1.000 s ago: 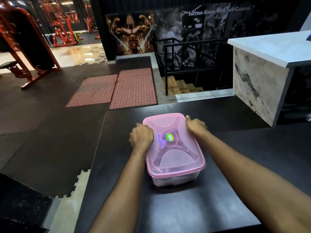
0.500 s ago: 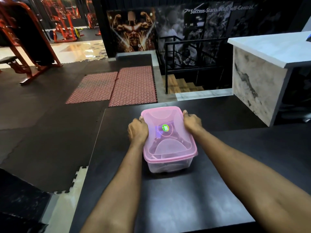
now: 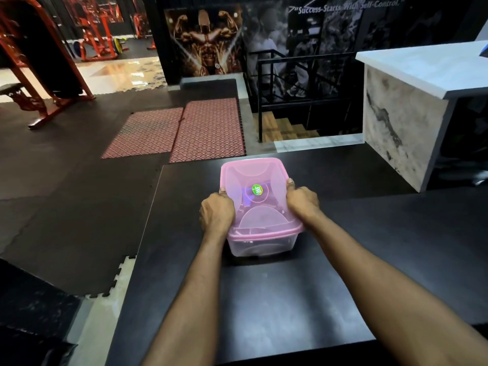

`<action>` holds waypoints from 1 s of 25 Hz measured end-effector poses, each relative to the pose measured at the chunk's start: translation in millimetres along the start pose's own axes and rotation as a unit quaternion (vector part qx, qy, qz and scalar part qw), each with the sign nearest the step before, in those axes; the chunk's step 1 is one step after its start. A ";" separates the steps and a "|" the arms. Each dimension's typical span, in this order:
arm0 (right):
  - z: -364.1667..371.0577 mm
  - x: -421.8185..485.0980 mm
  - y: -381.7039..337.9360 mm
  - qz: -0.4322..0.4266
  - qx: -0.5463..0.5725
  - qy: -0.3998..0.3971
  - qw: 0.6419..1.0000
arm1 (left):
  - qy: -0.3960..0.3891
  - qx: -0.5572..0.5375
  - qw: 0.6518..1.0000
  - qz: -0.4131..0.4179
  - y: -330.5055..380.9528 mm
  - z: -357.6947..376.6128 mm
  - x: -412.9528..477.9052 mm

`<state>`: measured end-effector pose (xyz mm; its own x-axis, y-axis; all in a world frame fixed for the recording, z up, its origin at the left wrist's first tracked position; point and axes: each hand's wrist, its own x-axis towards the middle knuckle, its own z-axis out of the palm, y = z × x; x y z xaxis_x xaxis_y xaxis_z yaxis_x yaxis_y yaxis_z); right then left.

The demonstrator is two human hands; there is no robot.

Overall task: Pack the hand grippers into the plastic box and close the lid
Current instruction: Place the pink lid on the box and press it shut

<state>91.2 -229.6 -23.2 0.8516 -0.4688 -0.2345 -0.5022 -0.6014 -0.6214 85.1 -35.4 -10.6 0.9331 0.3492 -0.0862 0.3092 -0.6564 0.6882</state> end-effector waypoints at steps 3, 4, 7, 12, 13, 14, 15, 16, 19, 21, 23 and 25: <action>-7.4 -7.4 -4.1 0.007 0.017 0.009 1.000 | 0.014 -0.015 1.000 0.005 7.6 -5.6 -1.3; -10.5 -11.7 -3.9 0.014 0.016 0.009 1.000 | 0.018 -0.016 1.000 0.004 7.5 -8.1 -3.8; -9.8 -28.0 3.3 0.044 -0.027 0.014 0.999 | 0.026 0.033 0.999 -0.016 -4.0 -6.2 -22.6; 3.6 -50.2 10.2 0.067 -0.002 0.072 0.995 | 0.037 -0.009 0.998 -0.046 -12.7 3.6 -46.0; 3.7 -50.8 8.8 0.068 0.005 0.078 0.995 | 0.039 -0.017 0.998 -0.049 -12.1 3.6 -44.8; 3.5 -51.5 8.0 0.066 0.012 0.086 0.994 | 0.042 -0.021 0.998 -0.050 -11.4 2.7 -44.1; 3.0 -53.7 8.8 0.062 0.018 0.103 0.993 | 0.044 -0.023 0.998 -0.049 -11.6 2.2 -44.8; 2.7 -57.6 9.1 0.051 0.023 0.128 0.990 | 0.047 -0.025 0.997 -0.048 -12.0 1.6 -46.9; 8.8 -72.7 7.1 -0.049 -0.037 0.186 0.981 | 0.045 -0.014 0.998 -0.045 -11.5 0.7 -50.0; 21.0 -78.6 2.2 -0.144 -0.119 0.148 0.971 | 0.040 0.000 0.998 -0.041 -13.1 -0.2 -47.5; 28.2 -78.6 -3.1 -0.185 -0.198 0.100 0.957 | 0.035 0.009 0.999 -0.034 -14.9 1.2 -46.0; 30.2 -76.3 -5.7 -0.180 -0.233 0.073 0.953 | 0.035 0.013 0.999 -0.023 -15.4 2.5 -44.6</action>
<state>33.6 -171.0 -24.3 0.9683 -0.2427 0.0592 -0.2228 -0.9461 -0.2350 39.3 -42.5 -19.2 0.9026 0.4252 -0.0668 0.3578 -0.6548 0.6658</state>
